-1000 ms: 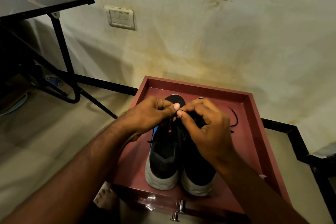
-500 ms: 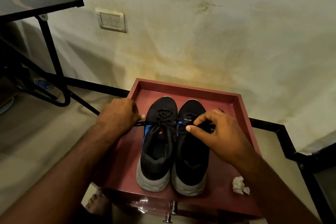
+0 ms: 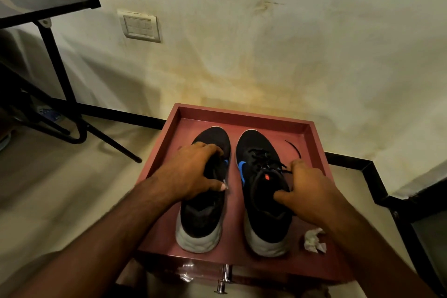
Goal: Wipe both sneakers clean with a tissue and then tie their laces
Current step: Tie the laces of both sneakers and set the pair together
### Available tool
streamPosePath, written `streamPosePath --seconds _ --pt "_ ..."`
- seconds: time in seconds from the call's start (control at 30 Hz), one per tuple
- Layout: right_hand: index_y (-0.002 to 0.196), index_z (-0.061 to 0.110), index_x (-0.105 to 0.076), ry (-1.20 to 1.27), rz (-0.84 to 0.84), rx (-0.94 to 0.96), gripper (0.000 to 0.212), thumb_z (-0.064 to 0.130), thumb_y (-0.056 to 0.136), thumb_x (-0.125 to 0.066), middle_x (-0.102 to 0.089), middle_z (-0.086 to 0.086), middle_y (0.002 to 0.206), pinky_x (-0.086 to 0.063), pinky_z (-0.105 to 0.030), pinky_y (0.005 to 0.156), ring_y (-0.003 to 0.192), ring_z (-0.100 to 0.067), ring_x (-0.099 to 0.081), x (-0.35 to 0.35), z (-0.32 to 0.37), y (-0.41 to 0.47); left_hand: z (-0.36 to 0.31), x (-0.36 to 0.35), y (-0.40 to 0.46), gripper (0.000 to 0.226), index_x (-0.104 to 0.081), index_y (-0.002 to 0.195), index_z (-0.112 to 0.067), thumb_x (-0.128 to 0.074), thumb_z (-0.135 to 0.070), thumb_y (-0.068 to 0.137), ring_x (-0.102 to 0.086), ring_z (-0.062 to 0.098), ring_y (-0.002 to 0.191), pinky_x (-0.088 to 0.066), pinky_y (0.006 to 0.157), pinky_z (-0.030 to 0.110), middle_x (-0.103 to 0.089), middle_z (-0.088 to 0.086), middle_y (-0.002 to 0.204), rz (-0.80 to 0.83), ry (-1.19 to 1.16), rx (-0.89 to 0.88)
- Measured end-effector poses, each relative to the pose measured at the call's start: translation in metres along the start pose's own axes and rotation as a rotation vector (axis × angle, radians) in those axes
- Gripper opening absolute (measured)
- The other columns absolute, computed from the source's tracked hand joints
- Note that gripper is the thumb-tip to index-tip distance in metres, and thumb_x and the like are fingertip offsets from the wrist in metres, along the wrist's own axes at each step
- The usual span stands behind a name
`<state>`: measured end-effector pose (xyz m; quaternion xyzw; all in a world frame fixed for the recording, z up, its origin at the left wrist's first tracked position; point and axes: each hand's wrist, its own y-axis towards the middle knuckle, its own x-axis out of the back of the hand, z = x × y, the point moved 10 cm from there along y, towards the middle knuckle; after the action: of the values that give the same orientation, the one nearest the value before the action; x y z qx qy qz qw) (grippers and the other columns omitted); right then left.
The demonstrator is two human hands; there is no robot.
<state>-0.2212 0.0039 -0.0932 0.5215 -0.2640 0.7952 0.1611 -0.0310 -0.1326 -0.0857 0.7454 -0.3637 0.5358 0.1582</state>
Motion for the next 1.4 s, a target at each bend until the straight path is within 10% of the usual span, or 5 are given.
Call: streamPosePath --seconds 0.53,0.77,0.97,1.07,1.4 --pt "0.066 0.009 -0.072 0.041 -0.12 -0.074 0.081 0.081 0.09 -0.042 -0.072 -0.006 0.058 -0.061 -0.041 0.073 0.06 -0.022 -0.071 0.024 -0.038 0.02 -0.083 -0.021 0.014 0.033 -0.065 0.122 -0.018 -0.054 -0.042 0.102 -0.069 0.019 0.102 -0.058 0.09 0.042 -0.072 0.001 0.112 -0.168 -0.239 -0.133" --pt "0.089 0.028 -0.076 0.258 -0.323 0.092 0.012 0.035 0.096 -0.07 -0.074 0.01 0.077 -0.045 -0.018 0.06 0.069 0.0 -0.065 0.026 -0.012 0.016 -0.086 -0.041 0.046 0.019 -0.071 0.11 -0.022 -0.066 -0.036 0.098 -0.068 0.01 0.089 -0.059 0.082 0.034 -0.072 -0.005 0.097 -0.16 -0.427 -0.077" --pt "0.09 0.018 -0.082 0.871 -0.234 0.081 0.019 0.024 0.1 -0.067 -0.079 0.005 0.08 -0.058 -0.02 0.075 0.08 -0.005 -0.075 0.016 -0.018 0.02 -0.064 -0.036 0.04 0.011 -0.078 0.103 -0.021 -0.07 -0.026 0.097 -0.062 0.001 0.067 -0.059 0.083 0.037 -0.063 -0.015 0.066 -0.147 -0.947 -0.02" --pt "0.092 0.01 -0.074 1.222 -0.141 -0.004 0.019 0.021 0.103 -0.062 -0.08 -0.004 0.092 -0.058 -0.017 0.073 0.09 -0.011 -0.076 0.006 -0.012 0.02 -0.055 -0.032 0.041 0.022 -0.072 0.113 -0.024 -0.062 -0.038 0.1 -0.069 0.005 0.085 -0.059 0.09 0.036 -0.071 -0.012 0.09 -0.182 -0.732 0.015" --pt "0.098 0.014 -0.077 1.326 -0.358 0.016 0.028 0.025 0.108 -0.053 -0.059 0.002 0.068 -0.049 -0.022 0.056 0.056 -0.01 -0.05 0.02 -0.018 0.016 -0.067 -0.036 0.04 0.018 -0.071 0.093 -0.015 -0.067 -0.03 0.099 -0.06 0.002 0.069 -0.053 0.074 0.025 -0.065 -0.003 0.072 -0.165 -1.011 -0.013"
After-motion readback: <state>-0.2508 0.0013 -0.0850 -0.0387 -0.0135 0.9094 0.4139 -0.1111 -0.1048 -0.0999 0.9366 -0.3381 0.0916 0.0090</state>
